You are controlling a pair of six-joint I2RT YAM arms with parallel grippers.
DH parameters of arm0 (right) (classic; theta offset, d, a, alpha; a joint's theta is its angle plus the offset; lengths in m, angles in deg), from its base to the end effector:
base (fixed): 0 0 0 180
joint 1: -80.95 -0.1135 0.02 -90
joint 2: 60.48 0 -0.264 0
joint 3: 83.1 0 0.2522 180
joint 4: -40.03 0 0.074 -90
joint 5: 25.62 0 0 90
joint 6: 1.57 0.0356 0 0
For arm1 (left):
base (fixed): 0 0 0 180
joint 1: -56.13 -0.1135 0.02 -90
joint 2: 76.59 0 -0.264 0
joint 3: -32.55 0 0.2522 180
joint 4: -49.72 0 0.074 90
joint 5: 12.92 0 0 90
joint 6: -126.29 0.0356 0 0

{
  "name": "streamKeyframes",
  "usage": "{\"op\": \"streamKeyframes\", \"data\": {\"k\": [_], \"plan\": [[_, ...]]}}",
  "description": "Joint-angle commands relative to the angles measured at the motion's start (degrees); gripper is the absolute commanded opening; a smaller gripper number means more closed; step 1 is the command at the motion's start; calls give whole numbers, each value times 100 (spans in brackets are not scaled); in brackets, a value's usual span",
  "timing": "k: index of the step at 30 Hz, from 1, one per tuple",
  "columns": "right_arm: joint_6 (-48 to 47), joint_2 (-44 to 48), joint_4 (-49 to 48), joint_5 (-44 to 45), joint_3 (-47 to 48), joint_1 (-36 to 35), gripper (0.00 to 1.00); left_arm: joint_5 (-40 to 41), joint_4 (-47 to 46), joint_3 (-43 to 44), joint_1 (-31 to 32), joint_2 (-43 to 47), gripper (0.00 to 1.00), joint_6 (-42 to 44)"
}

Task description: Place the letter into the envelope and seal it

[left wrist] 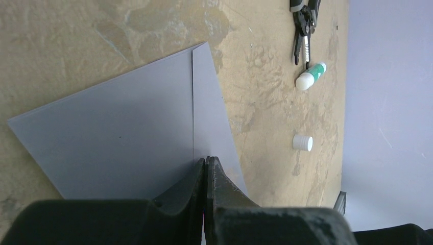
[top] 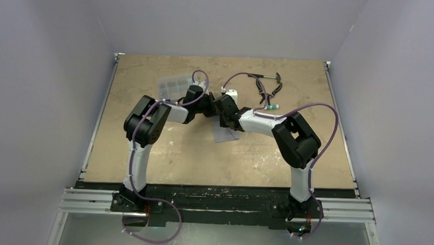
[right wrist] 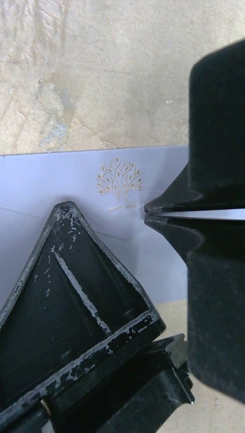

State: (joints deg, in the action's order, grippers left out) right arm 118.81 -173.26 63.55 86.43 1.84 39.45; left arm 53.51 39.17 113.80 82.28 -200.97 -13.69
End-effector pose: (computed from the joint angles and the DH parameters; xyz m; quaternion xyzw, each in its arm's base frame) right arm 0.3175 0.2630 0.1556 -0.0268 0.9280 0.0445 0.3688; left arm 0.3914 -0.2080 0.1015 -0.0813 0.8603 -0.4310 0.2598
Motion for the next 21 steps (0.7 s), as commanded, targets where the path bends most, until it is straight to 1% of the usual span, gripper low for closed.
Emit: {"op": "streamKeyframes", "data": {"k": [1,5,9,12,17,21], "plan": [[-19,-610,-1,-68,1,54,6,199,1433,-428,13,-348,0,281],[-48,-783,-55,-146,1,55,7,189,1441,-431,12,-359,0,284],[-32,-845,-96,-69,17,69,12,193,1427,-467,0,-385,0,264],[-57,-781,-387,10,-64,108,14,195,1391,-511,-11,-394,0,233],[-153,-889,-472,60,92,229,8,193,1399,-509,-31,-387,0,251],[-168,-917,-442,46,36,234,8,191,1404,-491,-40,-391,0,254]]}}
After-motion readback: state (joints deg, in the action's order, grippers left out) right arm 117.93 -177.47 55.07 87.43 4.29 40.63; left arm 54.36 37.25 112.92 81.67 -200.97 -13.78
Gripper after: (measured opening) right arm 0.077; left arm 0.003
